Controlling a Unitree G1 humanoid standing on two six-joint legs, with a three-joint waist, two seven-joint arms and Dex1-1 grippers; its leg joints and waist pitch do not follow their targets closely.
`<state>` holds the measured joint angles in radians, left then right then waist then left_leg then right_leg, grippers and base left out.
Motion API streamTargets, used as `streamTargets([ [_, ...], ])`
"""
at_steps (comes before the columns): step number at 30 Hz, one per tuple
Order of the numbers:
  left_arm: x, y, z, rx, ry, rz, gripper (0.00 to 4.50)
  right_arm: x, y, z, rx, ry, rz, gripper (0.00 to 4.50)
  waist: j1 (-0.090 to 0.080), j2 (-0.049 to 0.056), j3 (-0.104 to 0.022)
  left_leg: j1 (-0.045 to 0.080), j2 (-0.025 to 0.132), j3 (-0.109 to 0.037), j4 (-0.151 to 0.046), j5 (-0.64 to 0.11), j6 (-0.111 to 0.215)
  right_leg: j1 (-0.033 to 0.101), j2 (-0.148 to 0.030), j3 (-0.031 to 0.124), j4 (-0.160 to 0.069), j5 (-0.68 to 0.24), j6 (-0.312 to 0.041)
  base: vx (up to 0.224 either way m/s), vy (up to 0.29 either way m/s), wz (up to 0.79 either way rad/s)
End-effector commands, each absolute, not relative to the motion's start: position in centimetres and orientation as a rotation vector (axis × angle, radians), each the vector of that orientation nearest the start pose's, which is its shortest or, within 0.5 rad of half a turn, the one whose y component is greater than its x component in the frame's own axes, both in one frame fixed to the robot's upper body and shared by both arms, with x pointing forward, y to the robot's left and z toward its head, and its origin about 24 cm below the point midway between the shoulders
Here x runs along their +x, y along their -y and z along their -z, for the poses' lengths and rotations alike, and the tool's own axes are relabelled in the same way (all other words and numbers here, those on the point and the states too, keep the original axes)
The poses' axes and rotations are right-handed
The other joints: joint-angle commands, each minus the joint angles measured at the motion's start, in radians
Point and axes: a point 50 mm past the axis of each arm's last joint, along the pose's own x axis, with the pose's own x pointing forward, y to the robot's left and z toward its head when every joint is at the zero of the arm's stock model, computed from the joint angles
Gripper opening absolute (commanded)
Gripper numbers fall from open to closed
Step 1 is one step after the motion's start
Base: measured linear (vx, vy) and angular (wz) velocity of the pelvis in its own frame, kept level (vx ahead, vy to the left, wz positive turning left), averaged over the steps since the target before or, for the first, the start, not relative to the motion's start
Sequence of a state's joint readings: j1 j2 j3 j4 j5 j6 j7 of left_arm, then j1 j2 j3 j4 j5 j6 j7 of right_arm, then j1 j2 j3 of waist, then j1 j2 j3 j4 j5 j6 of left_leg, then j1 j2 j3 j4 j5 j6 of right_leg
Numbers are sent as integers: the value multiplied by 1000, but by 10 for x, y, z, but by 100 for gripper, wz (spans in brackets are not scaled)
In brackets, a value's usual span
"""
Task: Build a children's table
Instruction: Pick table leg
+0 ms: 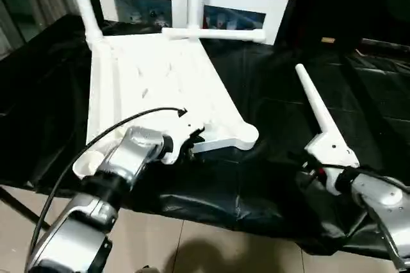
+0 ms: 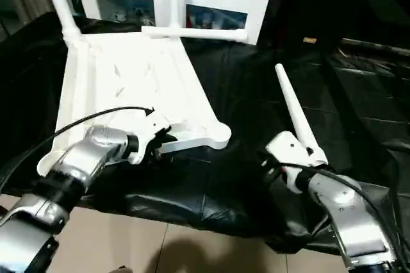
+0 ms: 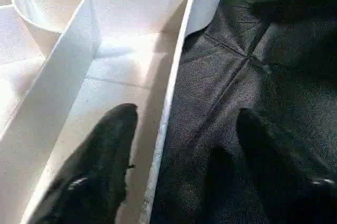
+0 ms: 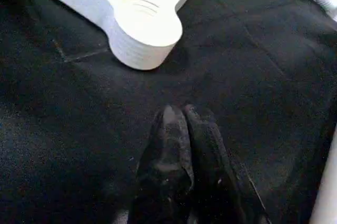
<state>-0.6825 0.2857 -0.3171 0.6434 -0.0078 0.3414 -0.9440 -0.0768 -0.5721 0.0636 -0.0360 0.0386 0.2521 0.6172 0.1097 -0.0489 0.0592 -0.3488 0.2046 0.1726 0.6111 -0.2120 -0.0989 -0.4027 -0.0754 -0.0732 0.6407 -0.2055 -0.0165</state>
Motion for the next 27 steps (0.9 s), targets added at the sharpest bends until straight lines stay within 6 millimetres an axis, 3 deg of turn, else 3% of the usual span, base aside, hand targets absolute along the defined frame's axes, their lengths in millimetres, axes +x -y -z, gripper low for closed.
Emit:
streamTargets([
  [1,339,-110,-59,308,-538,1105,296,260,217,-63,-496,-317,-615,0,5,-14,-62,-7,24,-6,-73,-96,70,61,-70,54,-87,-167,-169,0,0,0],
  [6,339,-111,-59,302,-554,1115,281,262,217,-64,-507,-320,-620,0,7,-11,-65,-7,24,-6,-71,-66,77,61,-69,54,-78,-97,-186,0,0,0],
  [7,340,-112,-59,302,-558,1110,252,263,217,-64,-511,-321,-622,0,7,-10,-65,-7,24,-6,-71,-63,78,61,-69,54,-77,-91,-189,0,0,0],
  [9,342,-114,-60,303,-554,1088,244,263,216,-64,-513,-321,-623,0,7,-10,-65,-7,23,-6,-71,-57,81,62,-69,54,-76,-70,-194,0,0,0],
  [11,343,-115,-59,308,-562,1086,240,263,215,-63,-514,-323,-626,0,8,-9,-63,-7,23,-6,-72,-73,78,63,-70,54,-80,-96,-191,0,0,0],
  [13,343,-116,-58,312,-566,1087,209,262,215,-62,-515,-324,-627,0,9,-8,-63,-6,23,-6,-73,-92,69,63,-71,54,-84,-128,-183,0,0,0],
  [14,343,-116,-57,323,-569,1092,209,262,214,-61,-520,-328,-629,0,10,-3,-62,-5,23,-7,-74,-96,67,62,-71,55,-85,-134,-182,0,0,0],
  [20,346,-115,-56,335,-564,1072,170,260,213,-61,-512,-329,-631,0,12,-1,-62,-1,25,-7,-75,-118,57,58,-69,55,-89,-152,-177,0,0,0],
  [22,347,-115,-55,341,-564,1063,151,260,213,-61,-503,-325,-630,0,16,0,-63,4,26,-6,-74,-122,57,56,-70,56,-88,-143,-185,0,0,0],
  [27,346,-113,-54,341,-574,1093,122,259,209,-61,-470,-317,-649,0,31,2,-65,2,28,-7,-74,-104,56,59,-71,57,-79,-85,-201,0,0,0],
])
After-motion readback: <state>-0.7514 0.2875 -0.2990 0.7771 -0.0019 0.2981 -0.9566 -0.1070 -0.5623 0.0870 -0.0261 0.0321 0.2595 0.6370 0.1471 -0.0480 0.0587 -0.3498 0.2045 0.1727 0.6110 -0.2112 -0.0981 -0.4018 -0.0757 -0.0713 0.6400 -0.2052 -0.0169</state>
